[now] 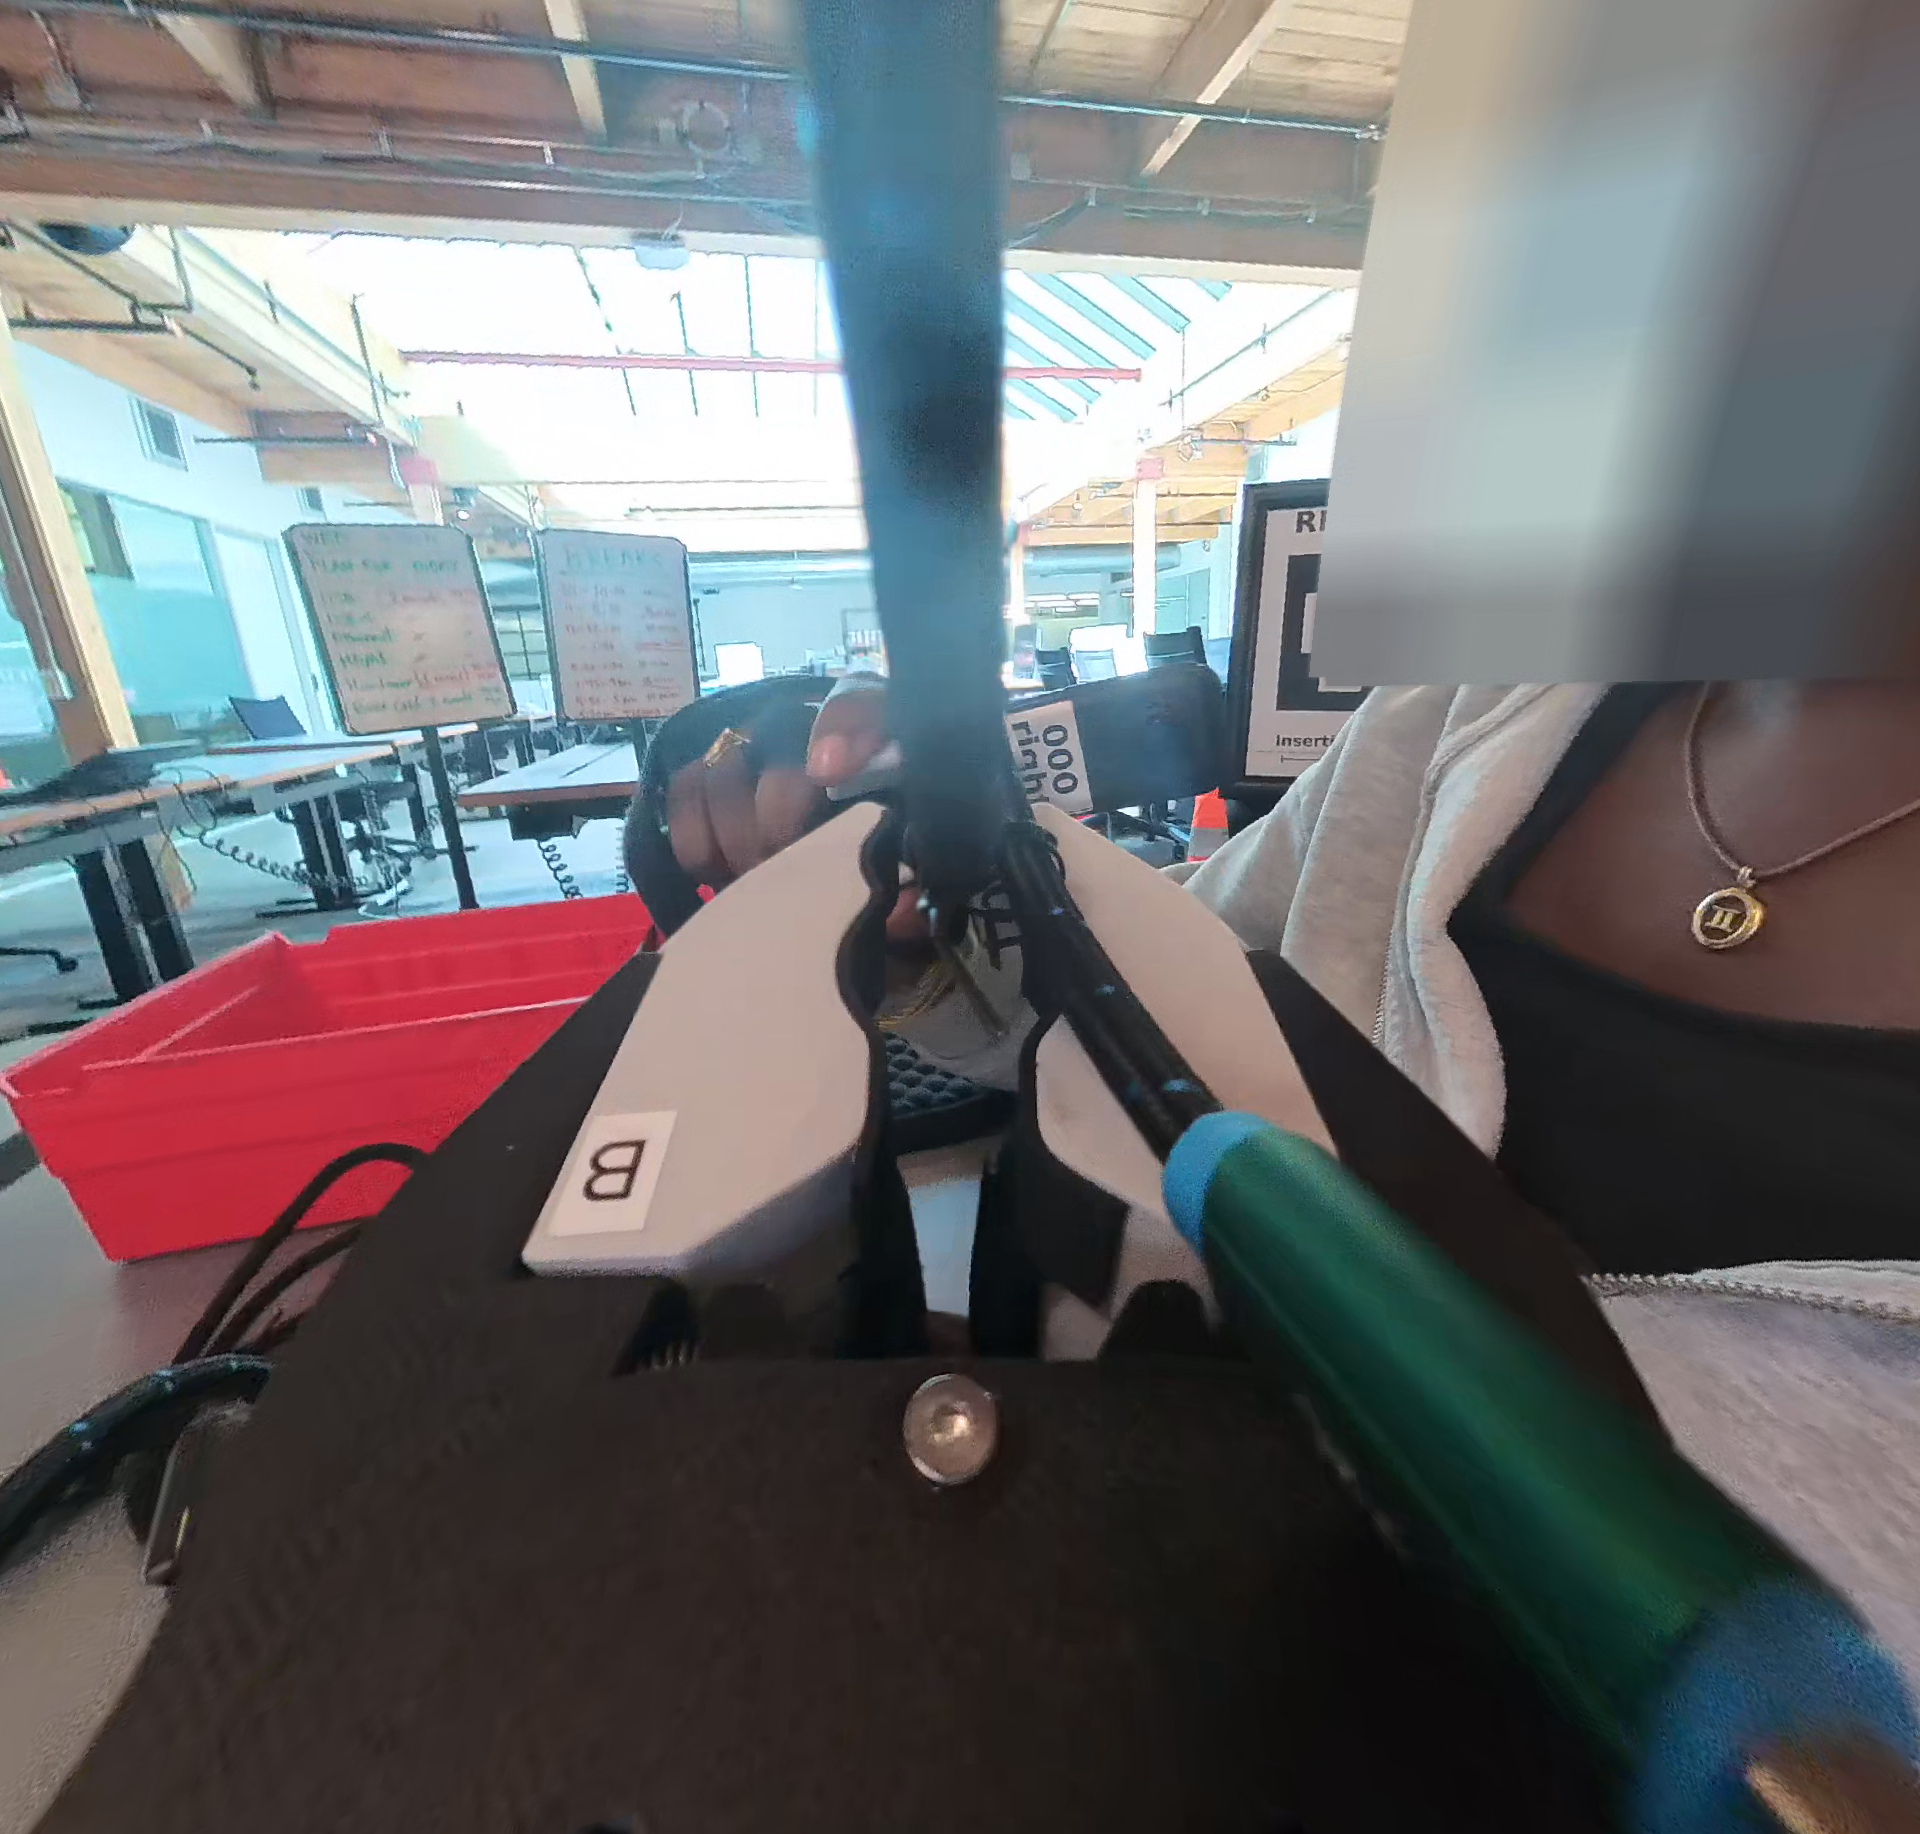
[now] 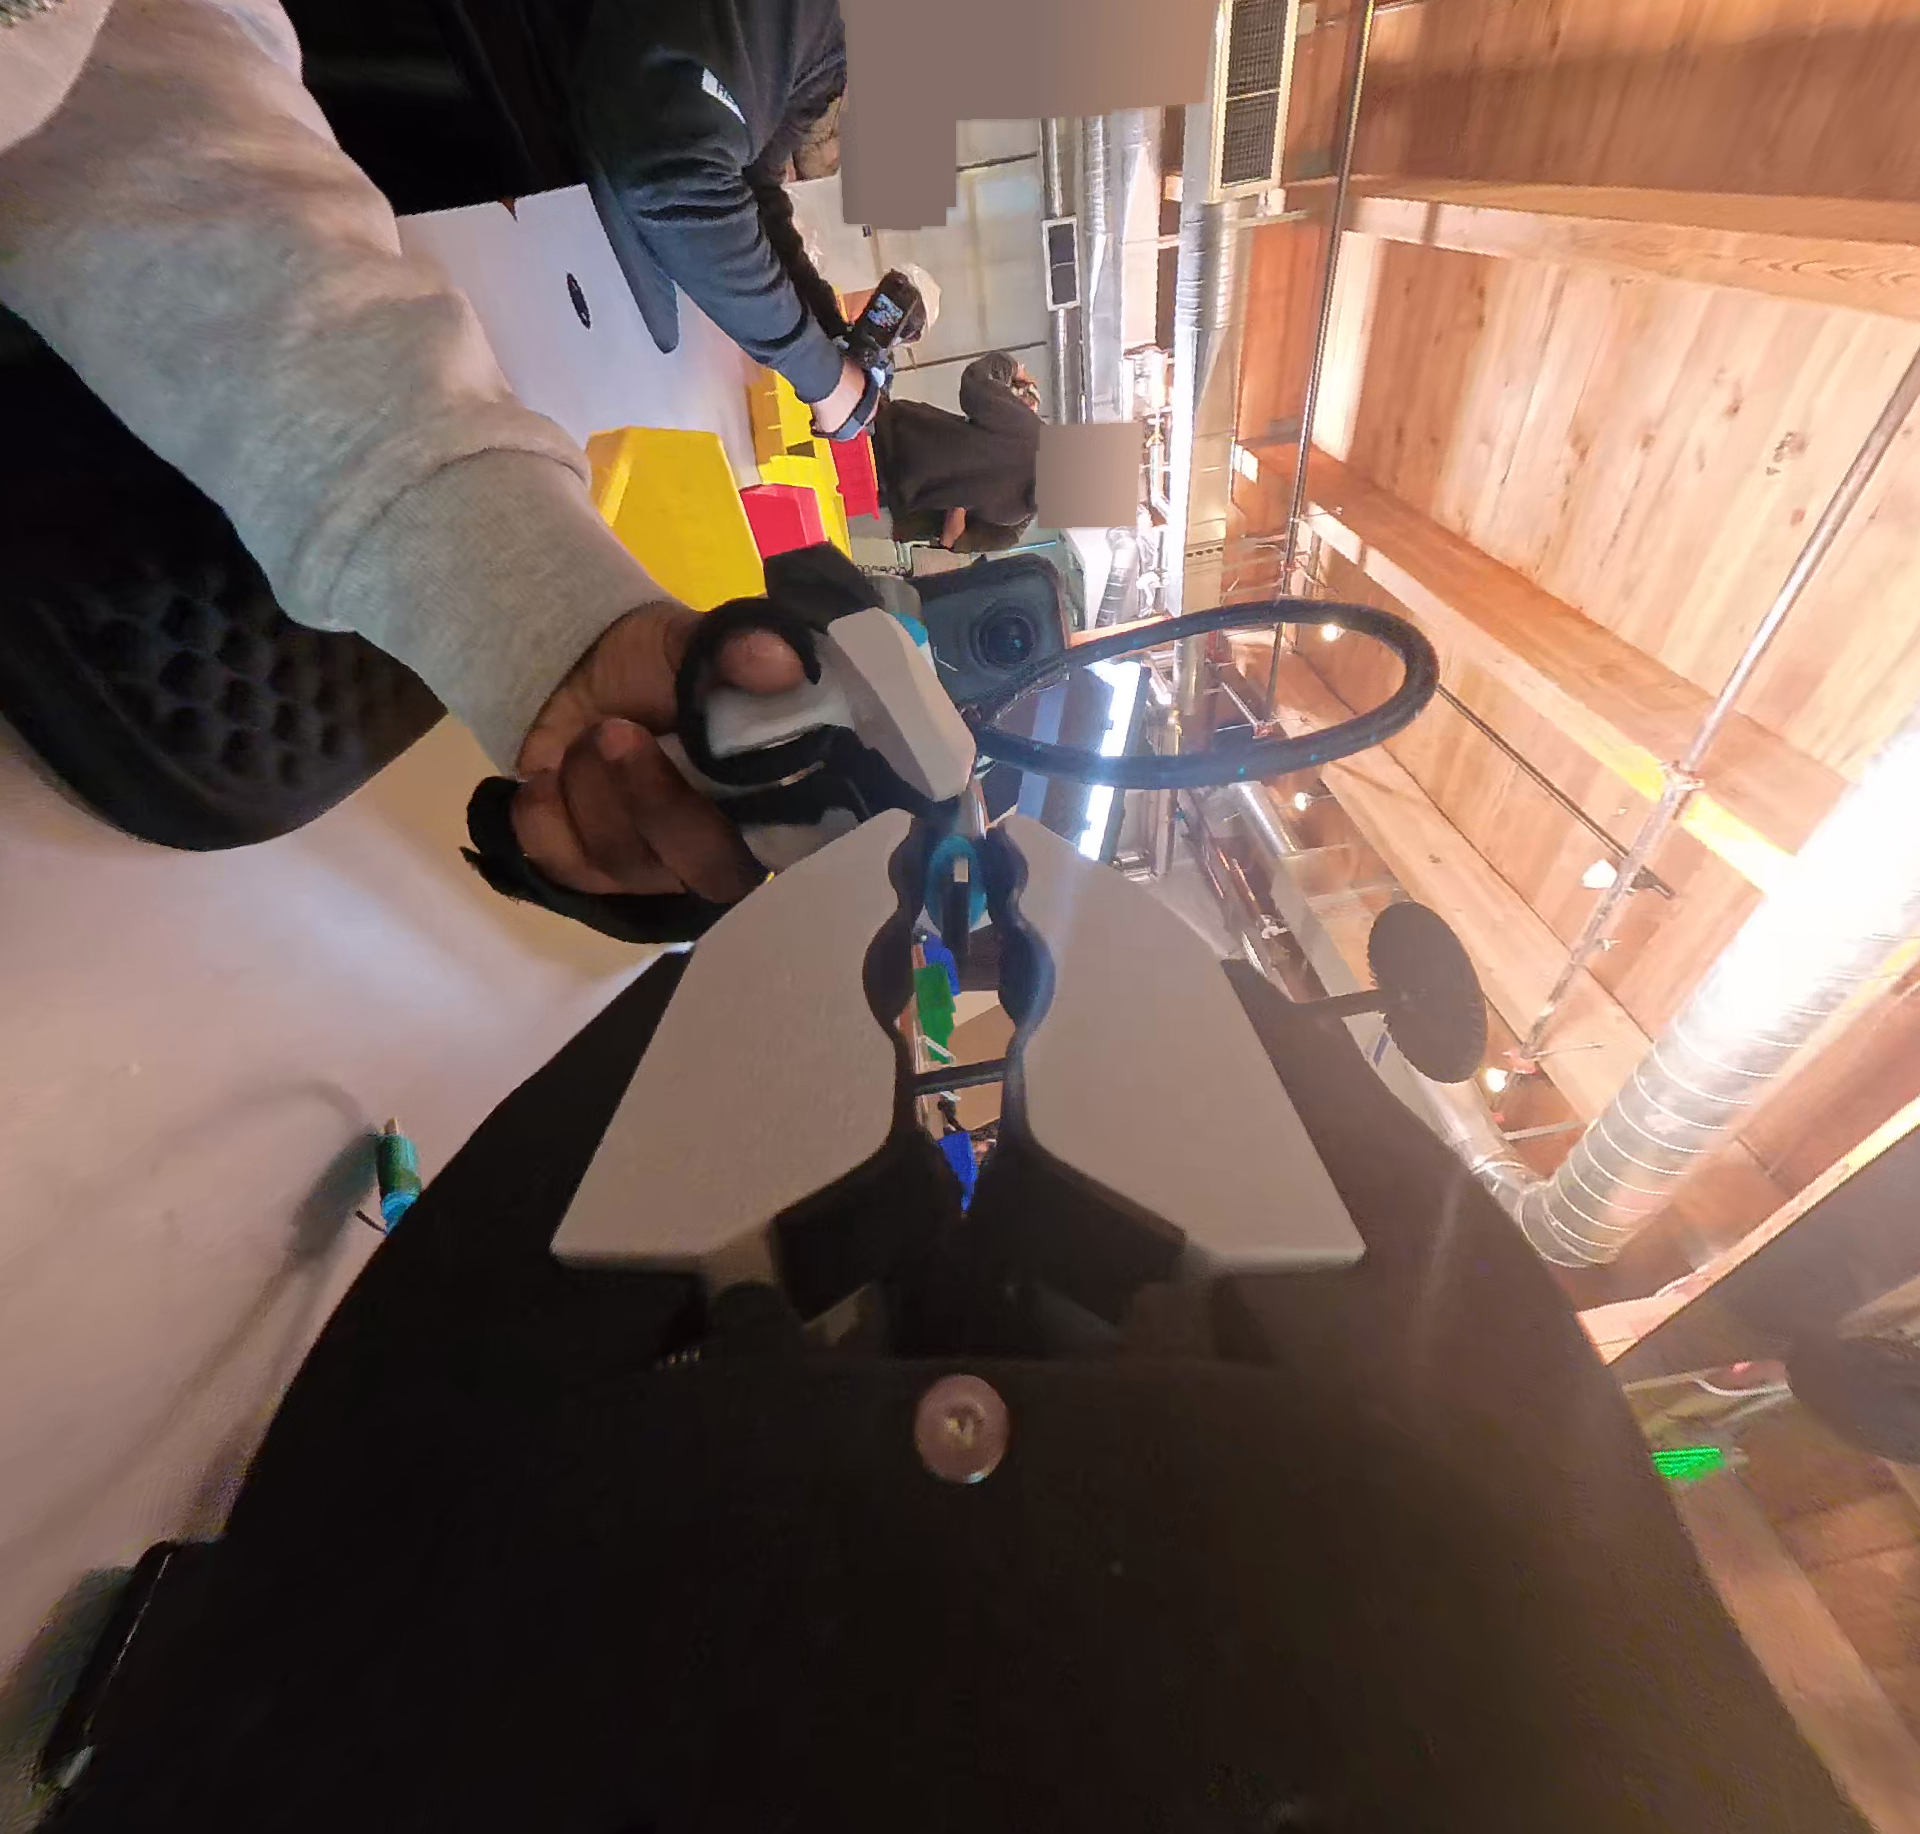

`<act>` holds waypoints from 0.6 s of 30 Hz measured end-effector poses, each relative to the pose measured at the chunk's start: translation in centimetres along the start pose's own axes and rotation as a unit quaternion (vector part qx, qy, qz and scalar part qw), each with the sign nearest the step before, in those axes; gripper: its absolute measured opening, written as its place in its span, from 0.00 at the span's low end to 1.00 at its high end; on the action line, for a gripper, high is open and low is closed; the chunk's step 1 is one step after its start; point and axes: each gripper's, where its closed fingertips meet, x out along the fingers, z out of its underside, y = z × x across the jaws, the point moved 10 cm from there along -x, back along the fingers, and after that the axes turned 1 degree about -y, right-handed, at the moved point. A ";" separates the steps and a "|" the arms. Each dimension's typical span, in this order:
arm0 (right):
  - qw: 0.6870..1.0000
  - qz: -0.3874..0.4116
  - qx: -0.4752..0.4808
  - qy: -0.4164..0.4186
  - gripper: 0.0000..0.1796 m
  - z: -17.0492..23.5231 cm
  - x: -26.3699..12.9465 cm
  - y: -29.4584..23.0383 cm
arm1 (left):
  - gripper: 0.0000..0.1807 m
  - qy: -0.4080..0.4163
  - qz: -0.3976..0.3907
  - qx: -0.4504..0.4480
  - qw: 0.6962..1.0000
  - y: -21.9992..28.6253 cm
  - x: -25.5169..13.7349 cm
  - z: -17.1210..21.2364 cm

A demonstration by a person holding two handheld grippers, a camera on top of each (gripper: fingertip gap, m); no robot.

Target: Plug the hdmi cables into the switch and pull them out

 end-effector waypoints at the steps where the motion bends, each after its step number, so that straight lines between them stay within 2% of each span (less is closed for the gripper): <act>1: 1.000 -0.002 -0.001 -0.002 0.06 0.1 0.0 0.0 | 0.11 -0.005 -0.002 -0.005 1.000 0.0 0.0 0.0; 5: 1.000 -0.018 -0.002 -0.005 0.06 0.4 0.0 -0.2 | 0.11 -0.030 -0.008 -0.011 0.999 -0.1 -0.3 0.1; 7: 0.999 -0.026 0.027 -0.006 0.06 0.8 0.0 -0.2 | 0.11 -0.040 -0.027 0.016 0.999 -0.1 -0.4 0.2; 9: 0.994 -0.035 0.106 -0.015 0.09 1.7 -0.2 0.3 | 0.11 -0.032 -0.057 0.051 0.997 -0.1 -0.7 0.1; 11: 0.973 -0.055 0.223 -0.019 0.15 3.4 -1.1 1.4 | 0.11 -0.011 -0.091 0.085 0.992 -0.2 -1.4 -0.3; 13: 0.927 -0.098 0.359 -0.052 0.24 5.8 -2.4 2.5 | 0.11 0.007 -0.136 0.123 0.983 -0.4 -2.4 -0.6; 15: 0.851 -0.148 0.491 -0.114 0.38 8.7 -3.4 2.4 | 0.11 0.029 -0.165 0.140 0.976 -0.5 -3.4 -0.9; 18: 0.742 -0.187 0.599 -0.236 0.45 12.8 -4.2 0.1 | 0.11 0.052 -0.181 0.160 0.969 -0.5 -4.1 -1.0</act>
